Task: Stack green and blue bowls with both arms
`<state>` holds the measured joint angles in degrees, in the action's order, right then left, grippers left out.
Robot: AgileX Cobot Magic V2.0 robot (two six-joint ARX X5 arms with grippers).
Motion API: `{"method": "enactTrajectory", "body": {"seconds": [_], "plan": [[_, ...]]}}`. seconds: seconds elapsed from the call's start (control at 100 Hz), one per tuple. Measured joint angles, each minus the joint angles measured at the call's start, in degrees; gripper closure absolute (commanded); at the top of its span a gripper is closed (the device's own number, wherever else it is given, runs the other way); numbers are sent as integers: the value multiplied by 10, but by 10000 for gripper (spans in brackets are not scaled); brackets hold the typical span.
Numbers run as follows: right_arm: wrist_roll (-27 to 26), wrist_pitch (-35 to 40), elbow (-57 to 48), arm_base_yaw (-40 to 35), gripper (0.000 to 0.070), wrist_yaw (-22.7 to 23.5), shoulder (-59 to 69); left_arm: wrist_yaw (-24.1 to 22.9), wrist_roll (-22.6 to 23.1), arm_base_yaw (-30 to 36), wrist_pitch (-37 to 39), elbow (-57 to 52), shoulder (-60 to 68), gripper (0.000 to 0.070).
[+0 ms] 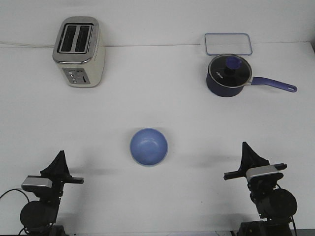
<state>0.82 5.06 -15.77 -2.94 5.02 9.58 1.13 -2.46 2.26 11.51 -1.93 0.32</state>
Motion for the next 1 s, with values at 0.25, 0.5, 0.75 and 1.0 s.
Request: {"method": "enactTrajectory", "body": {"seconds": [0.25,0.5,0.75,1.0], "plan": [[-27,0,70,0,700,-53,-91,0,0,0,0,0,0,689],[-31,-23,97,0,700,-66,-95,0,0,0,-1,0,0,689],[-32,-41,130,5,700,-66,-95,0,0,0,-1,0,0,689],[-33,-72,149,15,700,-66,-95,0,0,0,-1,0,0,689]]}}
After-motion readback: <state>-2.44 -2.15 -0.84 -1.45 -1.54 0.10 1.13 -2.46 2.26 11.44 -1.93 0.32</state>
